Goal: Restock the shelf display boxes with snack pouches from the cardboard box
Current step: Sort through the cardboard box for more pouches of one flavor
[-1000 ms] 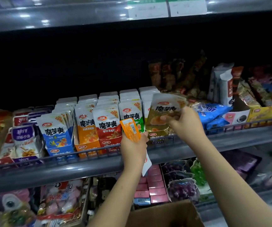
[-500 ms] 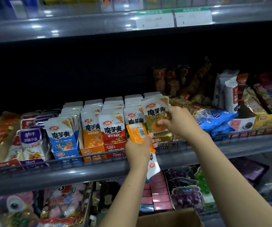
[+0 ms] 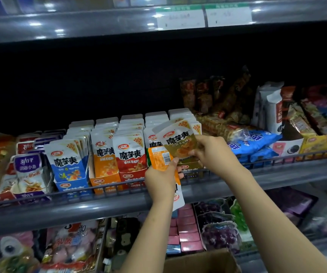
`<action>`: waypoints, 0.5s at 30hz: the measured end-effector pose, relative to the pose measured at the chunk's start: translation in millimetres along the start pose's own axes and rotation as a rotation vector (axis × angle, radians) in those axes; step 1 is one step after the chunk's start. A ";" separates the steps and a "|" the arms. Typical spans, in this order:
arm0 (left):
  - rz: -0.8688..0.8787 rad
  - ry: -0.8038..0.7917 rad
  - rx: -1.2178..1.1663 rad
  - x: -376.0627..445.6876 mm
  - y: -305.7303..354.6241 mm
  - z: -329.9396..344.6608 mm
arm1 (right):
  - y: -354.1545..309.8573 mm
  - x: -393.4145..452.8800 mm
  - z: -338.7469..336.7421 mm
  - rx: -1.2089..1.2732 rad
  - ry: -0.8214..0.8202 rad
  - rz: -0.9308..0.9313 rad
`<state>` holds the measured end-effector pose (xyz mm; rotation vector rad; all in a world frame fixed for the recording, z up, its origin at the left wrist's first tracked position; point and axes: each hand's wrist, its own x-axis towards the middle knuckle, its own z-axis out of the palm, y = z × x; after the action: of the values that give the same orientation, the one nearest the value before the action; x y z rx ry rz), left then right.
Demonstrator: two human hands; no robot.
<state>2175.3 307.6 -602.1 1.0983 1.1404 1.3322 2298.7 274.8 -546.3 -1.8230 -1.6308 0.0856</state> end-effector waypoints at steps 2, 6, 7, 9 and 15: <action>-0.003 -0.002 0.001 -0.3 -1.1 0.3 | -0.3 -1.1 -2.9 0.000 -0.013 0.006; -0.011 -0.009 -0.011 -0.3 -0.2 -0.5 | 8.3 -0.1 -0.9 0.125 -0.015 0.117; -0.003 -0.014 -0.008 -0.5 -0.1 -1.0 | 12.0 1.2 1.1 0.102 -0.017 0.130; 0.025 -0.019 0.010 -1.2 0.2 -1.3 | 15.1 -0.1 4.6 -0.006 -0.029 0.155; 0.039 -0.011 0.085 -0.3 1.5 1.2 | 14.1 -0.4 12.7 0.287 0.114 0.140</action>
<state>2176.3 307.4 -600.4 1.1936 1.1820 1.3155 2304.7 280.2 -563.5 -1.6860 -1.3361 0.2601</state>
